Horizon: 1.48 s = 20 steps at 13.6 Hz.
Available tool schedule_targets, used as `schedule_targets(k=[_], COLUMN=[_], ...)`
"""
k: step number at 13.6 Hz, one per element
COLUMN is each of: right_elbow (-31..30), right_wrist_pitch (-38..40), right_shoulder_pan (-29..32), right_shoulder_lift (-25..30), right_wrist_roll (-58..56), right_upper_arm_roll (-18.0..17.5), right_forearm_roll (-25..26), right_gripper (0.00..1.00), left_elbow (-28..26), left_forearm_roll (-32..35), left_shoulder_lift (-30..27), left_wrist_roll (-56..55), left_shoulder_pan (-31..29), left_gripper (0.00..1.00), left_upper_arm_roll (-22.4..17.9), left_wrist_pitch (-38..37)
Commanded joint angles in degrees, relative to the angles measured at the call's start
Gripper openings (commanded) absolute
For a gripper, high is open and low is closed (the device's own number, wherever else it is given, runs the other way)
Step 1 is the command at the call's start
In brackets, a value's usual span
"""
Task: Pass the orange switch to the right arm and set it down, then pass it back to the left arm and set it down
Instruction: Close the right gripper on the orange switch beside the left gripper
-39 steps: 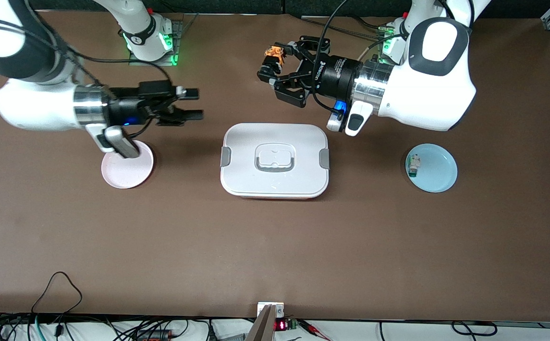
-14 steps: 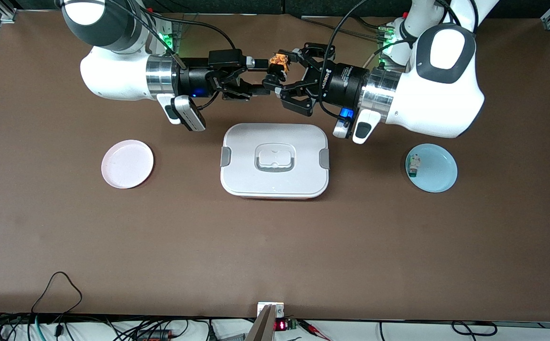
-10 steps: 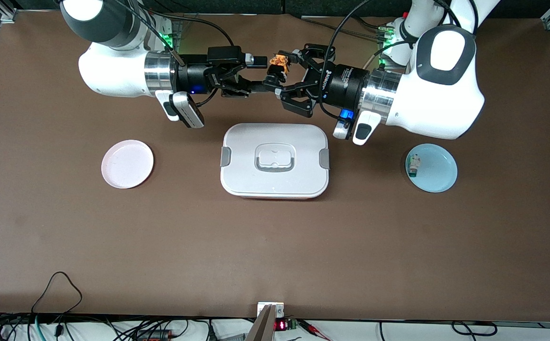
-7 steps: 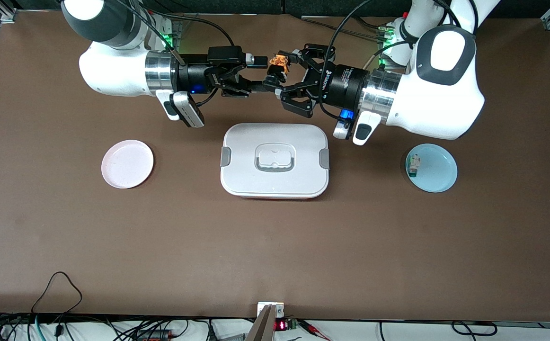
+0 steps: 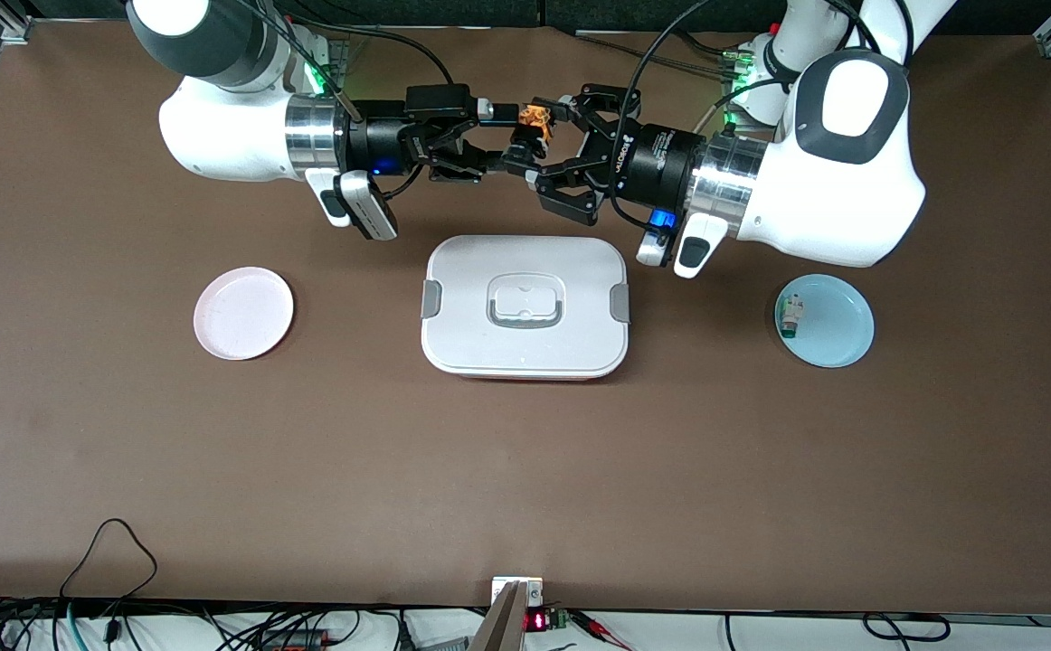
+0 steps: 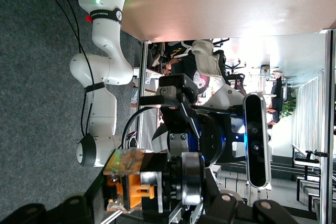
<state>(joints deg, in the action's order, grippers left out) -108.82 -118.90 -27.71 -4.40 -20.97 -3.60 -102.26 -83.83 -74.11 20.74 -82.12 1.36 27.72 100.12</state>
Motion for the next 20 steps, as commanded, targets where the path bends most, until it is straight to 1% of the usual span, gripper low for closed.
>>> schedule_targets(k=[1,3,5,7,9,11,14,15,19,20], right_elbow=[-1.2,-1.0,-0.9,-0.6,-0.6,-0.6,-0.7,-0.7,-0.7,-0.7], right_wrist_pitch=[-2.3,-2.2,-2.2,-2.2,-2.2,-2.2,-2.2,-2.2,-1.8,-1.8], right_shoulder_pan=[-0.9,-0.9,-0.9,-0.9,-0.9,-1.0,-1.8,-1.8,-1.7,-1.7], right_shoulder_lift=[1.2,1.2,1.2,1.2,1.2,0.7,-0.4,-0.7,-1.0,-1.0], right_wrist_roll=[-1.1,-1.1,-1.2,-1.2,-1.4,-4.7,-11.7,-13.7,-14.5,-14.5], right_upper_arm_roll=[0.1,0.1,0.1,0.1,0.1,0.1,0.1,0.1,0.2,0.2], right_forearm_roll=[-2.2,-3.1,-5.9,-6.3,-6.4,-6.5,-11.8,-12.9,-13.1,-13.1], right_gripper=[0.96,0.95,0.93,0.91,0.91,0.91,0.91,0.91,0.91,0.89], left_elbow=[1.7,2.1,2.1,2.1,2.1,2.1,2.1,2.1,2.1,2.2], left_forearm_roll=[-1.1,-1.1,-1.2,-1.2,-1.1,-1.1,-1.2,-1.2,-1.2,-1.2], left_shoulder_lift=[0.9,1.1,1.2,1.2,1.2,1.2,1.2,1.2,1.5,1.5], left_wrist_roll=[-1.5,-1.5,-1.6,-1.6,-1.9,-1.9,-2.0,-2.0,-2.0,-2.0], left_shoulder_pan=[0.0,0.0,0.0,0.0,0.0,0.0,0.0,0.0,0.0,0.0], left_gripper=[0.08,0.08,0.08,0.08,0.08,0.08,0.08,0.08,0.08,0.08], left_upper_arm_roll=[0.2,0.2,0.2,0.2,0.2,0.2,0.2,0.2,0.2,0.2], left_wrist_pitch=[-0.1,-0.1,0.0,-0.1,0.0,-0.1,-0.1,-0.1,-0.1,-0.1])
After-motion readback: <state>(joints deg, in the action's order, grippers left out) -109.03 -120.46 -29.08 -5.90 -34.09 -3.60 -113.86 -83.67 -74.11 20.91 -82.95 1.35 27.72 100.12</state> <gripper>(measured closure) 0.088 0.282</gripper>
